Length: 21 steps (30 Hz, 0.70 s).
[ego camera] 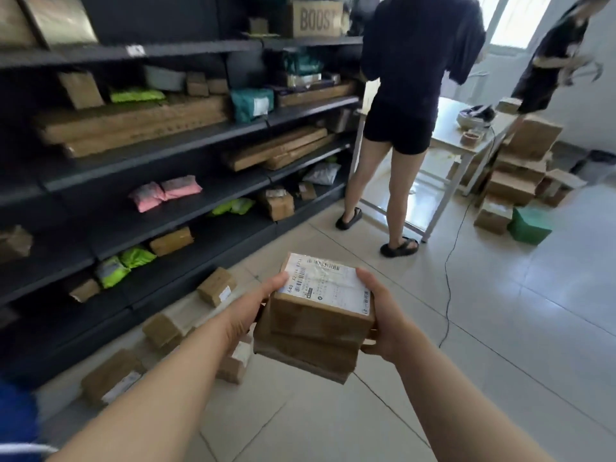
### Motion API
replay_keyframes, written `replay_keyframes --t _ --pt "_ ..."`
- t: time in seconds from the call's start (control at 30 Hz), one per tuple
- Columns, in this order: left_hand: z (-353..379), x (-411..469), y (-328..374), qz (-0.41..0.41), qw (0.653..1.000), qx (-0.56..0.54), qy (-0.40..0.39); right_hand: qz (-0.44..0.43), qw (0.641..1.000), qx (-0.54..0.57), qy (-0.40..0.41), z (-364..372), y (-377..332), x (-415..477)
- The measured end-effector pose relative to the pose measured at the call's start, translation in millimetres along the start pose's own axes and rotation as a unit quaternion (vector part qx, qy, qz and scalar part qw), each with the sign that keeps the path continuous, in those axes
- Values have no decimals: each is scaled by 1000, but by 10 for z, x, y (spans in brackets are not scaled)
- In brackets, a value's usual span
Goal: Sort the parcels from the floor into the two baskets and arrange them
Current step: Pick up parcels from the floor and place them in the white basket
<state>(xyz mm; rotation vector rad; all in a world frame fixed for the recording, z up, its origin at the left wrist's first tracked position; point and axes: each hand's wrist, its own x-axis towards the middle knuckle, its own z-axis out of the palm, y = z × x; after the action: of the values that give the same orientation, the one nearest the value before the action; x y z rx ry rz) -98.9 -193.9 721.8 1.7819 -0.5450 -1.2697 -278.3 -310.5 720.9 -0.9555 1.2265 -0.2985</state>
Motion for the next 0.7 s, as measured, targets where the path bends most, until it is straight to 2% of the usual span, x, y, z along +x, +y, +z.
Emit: replay_keyframes --t 0.17,0.3,0.43,0.53,0.7 --pt "-638 -887 311 8 996 -68 58 -16 997 -45 -56 706 -332 -583" --pt "-1400 -1430 218 31 987 -112 114 -38 990 -78 -108 1507 -434 -950" --pt "-2169 -2165 17 37 966 -144 212 -33 976 -81 -198 2461 -355 -1366" --pt "-2918 -2612 -369 25 946 -124 298 -44 962 -110 -247 3185 -179 -1790" --pt "-3792 -3598 -884 42 927 -162 335 -50 935 -133 -325 4319 232 -2512"
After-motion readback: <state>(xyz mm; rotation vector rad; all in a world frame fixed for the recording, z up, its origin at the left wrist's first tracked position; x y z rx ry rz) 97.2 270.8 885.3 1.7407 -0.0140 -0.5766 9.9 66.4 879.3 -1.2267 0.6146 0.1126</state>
